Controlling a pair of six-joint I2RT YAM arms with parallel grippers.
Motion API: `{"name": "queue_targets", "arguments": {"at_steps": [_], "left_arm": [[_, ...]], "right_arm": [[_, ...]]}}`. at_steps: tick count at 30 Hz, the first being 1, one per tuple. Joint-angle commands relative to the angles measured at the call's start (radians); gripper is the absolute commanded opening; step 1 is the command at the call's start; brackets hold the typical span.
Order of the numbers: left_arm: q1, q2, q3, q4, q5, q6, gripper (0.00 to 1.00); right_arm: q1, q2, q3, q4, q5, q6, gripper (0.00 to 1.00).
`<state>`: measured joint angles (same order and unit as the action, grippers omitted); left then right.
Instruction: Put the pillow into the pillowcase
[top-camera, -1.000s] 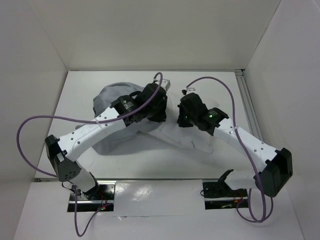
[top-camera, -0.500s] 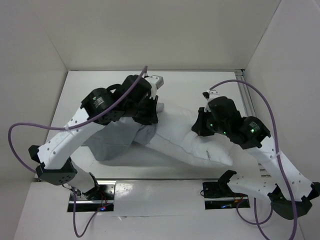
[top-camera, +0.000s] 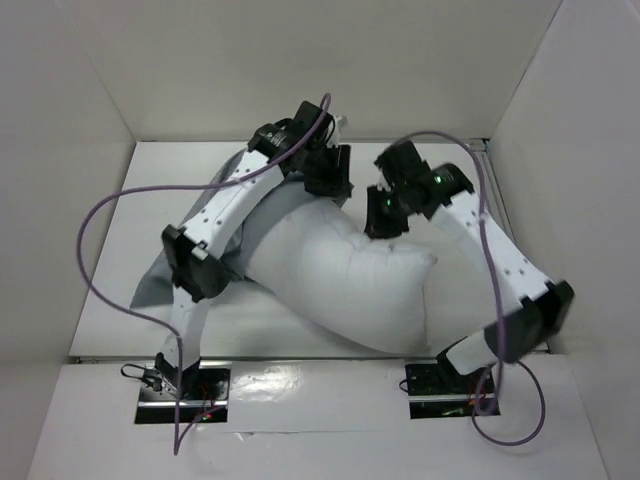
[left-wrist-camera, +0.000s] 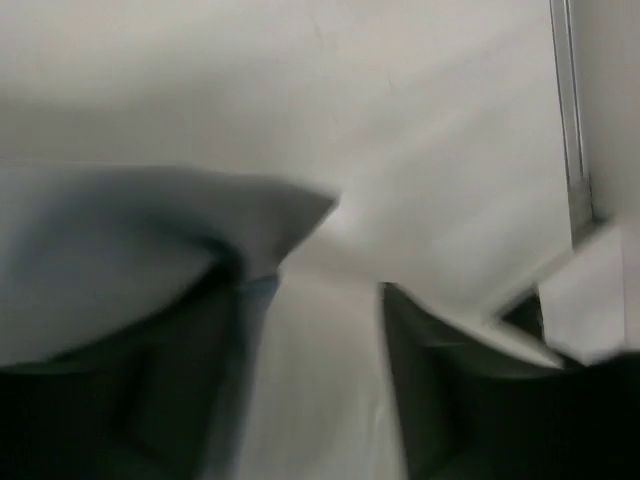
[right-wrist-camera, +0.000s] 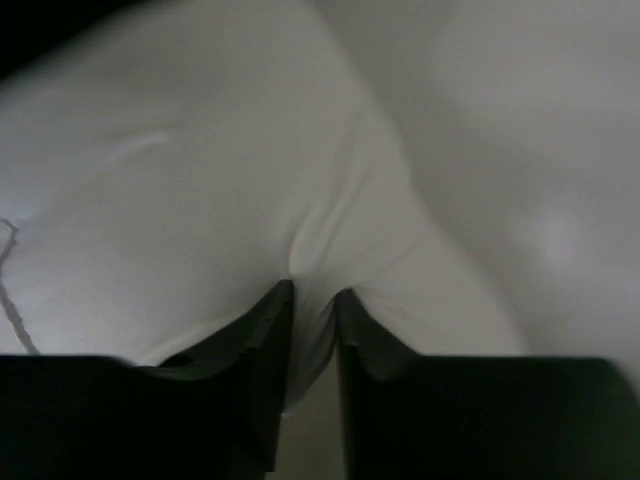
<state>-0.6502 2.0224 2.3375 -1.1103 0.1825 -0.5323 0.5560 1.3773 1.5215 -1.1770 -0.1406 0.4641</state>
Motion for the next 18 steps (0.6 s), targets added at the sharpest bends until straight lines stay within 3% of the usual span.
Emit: {"name": "queue_targets", "arguments": {"at_steps": [1, 2, 4, 5, 8, 12, 13, 15, 17, 18], "left_arm": [[0.112, 0.165, 0.21, 0.236, 0.035, 0.041, 0.8], [0.162, 0.165, 0.224, 0.247, 0.035, 0.041, 0.88], [0.204, 0.132, 0.175, 0.268, 0.078, 0.041, 0.97], [0.227, 0.051, 0.137, 0.291, 0.078, 0.061, 1.0], [0.236, -0.086, 0.001, 0.381, -0.038, 0.124, 1.0], [0.247, -0.22, -0.04, 0.397, -0.142, 0.19, 0.72], [0.247, -0.255, -0.065, 0.382, -0.178, 0.207, 0.54], [0.256, -0.289, -0.101, 0.366, -0.231, 0.232, 0.38], [0.256, -0.347, -0.211, 0.336, -0.32, 0.258, 0.29], [0.256, -0.367, -0.262, 0.336, -0.351, 0.27, 0.34]], "right_arm": [[-0.19, 0.164, 0.262, 0.283, -0.019, -0.079, 0.37], [-0.238, 0.243, 0.293, 0.298, 0.011, -0.079, 0.6], [-0.325, 0.291, 0.38, 0.289, 0.073, -0.091, 0.85], [-0.346, 0.301, 0.396, 0.289, 0.149, -0.091, 0.9], [-0.424, 0.249, 0.407, 0.321, 0.237, -0.105, 0.94], [-0.493, 0.165, 0.388, 0.366, 0.083, -0.156, 0.93], [-0.482, 0.152, 0.372, 0.366, 0.063, -0.172, 0.93], [-0.394, 0.117, 0.332, 0.335, 0.076, -0.199, 0.93], [-0.276, 0.085, 0.222, 0.321, 0.123, -0.193, 0.93], [-0.242, 0.039, 0.177, 0.321, 0.163, -0.18, 0.93]]}}
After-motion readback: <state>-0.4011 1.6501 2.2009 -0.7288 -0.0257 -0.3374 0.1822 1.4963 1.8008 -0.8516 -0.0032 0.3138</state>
